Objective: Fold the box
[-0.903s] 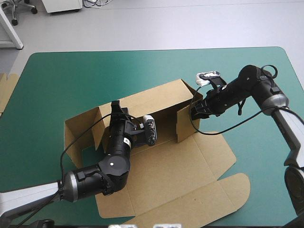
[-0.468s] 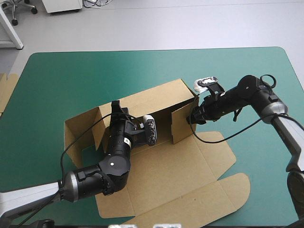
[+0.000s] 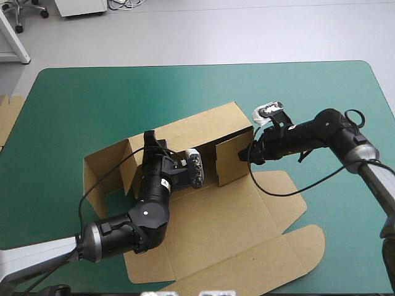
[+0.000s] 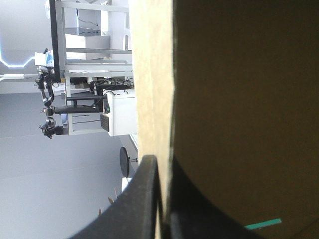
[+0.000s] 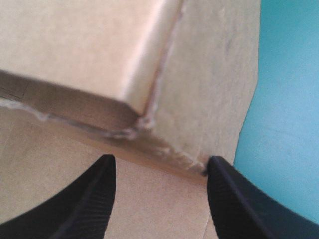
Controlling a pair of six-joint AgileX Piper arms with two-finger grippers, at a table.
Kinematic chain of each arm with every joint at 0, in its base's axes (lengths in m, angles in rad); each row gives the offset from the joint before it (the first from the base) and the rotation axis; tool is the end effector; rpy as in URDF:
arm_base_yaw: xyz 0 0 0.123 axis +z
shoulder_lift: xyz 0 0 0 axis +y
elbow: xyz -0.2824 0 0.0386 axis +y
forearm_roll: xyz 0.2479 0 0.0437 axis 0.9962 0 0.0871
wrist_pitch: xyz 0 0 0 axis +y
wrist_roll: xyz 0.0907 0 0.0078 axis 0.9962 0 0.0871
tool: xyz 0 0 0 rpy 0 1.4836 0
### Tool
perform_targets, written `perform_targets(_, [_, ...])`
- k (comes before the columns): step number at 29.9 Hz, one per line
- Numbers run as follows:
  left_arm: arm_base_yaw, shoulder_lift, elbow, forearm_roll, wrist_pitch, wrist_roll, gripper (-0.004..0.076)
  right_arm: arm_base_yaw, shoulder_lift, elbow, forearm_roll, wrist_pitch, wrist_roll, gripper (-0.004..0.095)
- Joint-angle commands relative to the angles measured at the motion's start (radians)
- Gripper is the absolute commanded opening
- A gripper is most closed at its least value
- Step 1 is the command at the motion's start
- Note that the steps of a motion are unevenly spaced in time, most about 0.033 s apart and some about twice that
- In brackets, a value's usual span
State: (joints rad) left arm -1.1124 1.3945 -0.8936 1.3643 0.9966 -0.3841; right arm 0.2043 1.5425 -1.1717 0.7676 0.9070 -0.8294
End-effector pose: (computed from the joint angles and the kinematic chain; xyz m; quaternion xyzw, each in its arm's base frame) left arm 0.1848 -0.2052 0.2929 0.5549 0.6165 0.3645 0.4233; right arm 0.3001 0.1131 0.2920 -0.3014 0.8760 0.2632 0.2692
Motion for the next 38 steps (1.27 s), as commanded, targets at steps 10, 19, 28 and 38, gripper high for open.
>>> perform_targets(10, [-0.008,-0.018,-0.015,-0.011,-0.033,-0.053,-0.0010,-0.002,-0.160,0.142,0.249,-0.171,-0.234,0.0519])
perform_targets(19, [-0.008,-0.018,-0.015,-0.009,-0.033,-0.053,-0.0010,-0.002,-0.210,0.247,0.428,-0.230,-0.432,0.0519])
perform_targets(28, [-0.008,-0.018,-0.015,-0.007,-0.033,-0.054,-0.0010,-0.002,-0.224,0.289,0.475,-0.255,-0.514,0.0519])
perform_targets(38, [-0.008,-0.018,-0.015,-0.007,-0.045,-0.065,-0.0010,0.010,-0.214,0.289,0.588,-0.364,-0.632,0.0519])
